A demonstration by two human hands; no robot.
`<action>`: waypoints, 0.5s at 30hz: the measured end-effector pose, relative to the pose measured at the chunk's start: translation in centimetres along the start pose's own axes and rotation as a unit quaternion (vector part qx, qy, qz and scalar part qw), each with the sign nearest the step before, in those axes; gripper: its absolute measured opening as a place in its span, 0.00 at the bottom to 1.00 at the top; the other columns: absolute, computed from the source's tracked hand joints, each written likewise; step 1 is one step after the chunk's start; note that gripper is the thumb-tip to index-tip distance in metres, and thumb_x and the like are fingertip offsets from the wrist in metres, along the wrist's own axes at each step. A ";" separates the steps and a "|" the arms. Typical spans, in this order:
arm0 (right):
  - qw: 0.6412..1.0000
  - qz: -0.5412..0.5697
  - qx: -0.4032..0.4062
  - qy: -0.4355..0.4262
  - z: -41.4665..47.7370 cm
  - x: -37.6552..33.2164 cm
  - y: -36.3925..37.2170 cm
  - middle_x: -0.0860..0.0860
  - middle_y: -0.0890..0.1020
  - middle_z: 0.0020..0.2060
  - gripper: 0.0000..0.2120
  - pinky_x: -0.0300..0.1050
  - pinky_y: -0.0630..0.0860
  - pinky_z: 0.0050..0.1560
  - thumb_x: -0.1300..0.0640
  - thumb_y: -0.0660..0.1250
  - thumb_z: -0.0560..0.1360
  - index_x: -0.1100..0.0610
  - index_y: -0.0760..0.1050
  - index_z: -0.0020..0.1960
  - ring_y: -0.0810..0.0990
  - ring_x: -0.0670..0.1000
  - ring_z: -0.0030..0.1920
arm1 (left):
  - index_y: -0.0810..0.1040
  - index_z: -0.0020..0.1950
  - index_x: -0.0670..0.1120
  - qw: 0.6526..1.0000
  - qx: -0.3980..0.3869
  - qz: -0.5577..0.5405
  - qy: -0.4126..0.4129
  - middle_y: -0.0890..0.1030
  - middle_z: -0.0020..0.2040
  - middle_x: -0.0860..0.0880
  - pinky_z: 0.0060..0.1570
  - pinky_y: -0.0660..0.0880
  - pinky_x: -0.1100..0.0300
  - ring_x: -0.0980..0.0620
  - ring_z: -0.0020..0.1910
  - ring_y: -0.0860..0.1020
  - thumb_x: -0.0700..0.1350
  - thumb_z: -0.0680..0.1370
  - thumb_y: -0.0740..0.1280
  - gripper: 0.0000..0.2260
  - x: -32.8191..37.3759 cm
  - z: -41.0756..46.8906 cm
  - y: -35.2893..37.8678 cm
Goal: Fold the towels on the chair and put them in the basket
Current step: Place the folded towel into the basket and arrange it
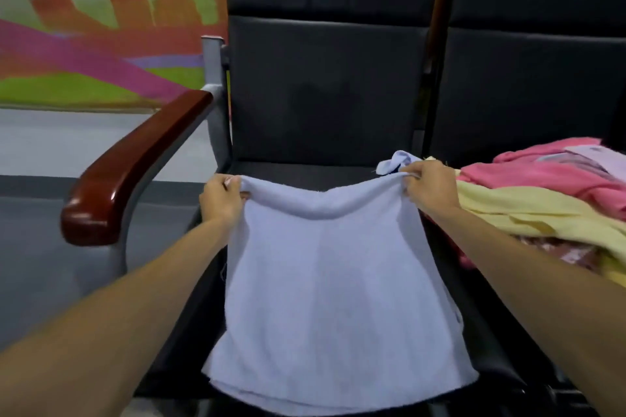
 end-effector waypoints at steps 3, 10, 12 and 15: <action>1.000 0.009 -0.005 0.026 2.9 1.9 3.5 0.55 0.78 0.33 0.13 0.48 0.73 0.42 0.66 0.59 0.73 0.54 0.76 0.34 0.78 0.59 0.40 | 0.74 0.49 0.43 1.000 -0.001 -0.009 -0.011 0.79 0.47 0.44 0.52 0.76 0.52 0.43 0.49 0.79 0.41 0.81 0.59 0.05 -1.9 2.7 2.7; 0.997 0.010 -0.071 0.042 5.7 5.2 9.7 0.54 0.81 0.48 0.14 0.43 0.69 0.50 0.61 0.61 0.76 0.56 0.78 0.59 0.78 0.58 0.53 | 0.65 0.74 0.50 0.982 -0.161 0.078 0.067 0.67 0.69 0.56 0.64 0.69 0.57 0.55 0.63 0.71 0.39 0.80 0.60 0.23 -5.2 5.5 6.8; 0.996 0.000 -0.085 0.022 4.2 5.3 9.5 0.54 0.82 0.53 0.17 0.40 0.68 0.52 0.62 0.63 0.76 0.57 0.76 0.64 0.78 0.57 0.56 | 0.67 0.73 0.49 0.977 -0.151 0.104 0.110 0.68 0.70 0.53 0.67 0.68 0.52 0.53 0.66 0.70 0.39 0.79 0.61 0.21 -5.4 4.5 5.7; 0.995 -0.003 -0.095 -0.004 1.1 5.5 7.8 0.54 0.82 0.55 0.13 0.40 0.69 0.54 0.62 0.66 0.76 0.59 0.78 0.60 0.80 0.55 0.54 | 0.73 0.62 0.46 0.975 -0.098 0.166 0.107 0.71 0.63 0.45 0.61 0.68 0.54 0.46 0.63 0.71 0.39 0.77 0.63 0.13 -5.5 2.2 2.9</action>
Point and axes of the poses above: each hand's wrist, its own z-axis towards the middle knuckle, its own y-axis out of the palm, x = y × z, the point moved 8 cm from there along z, towards the middle knuckle
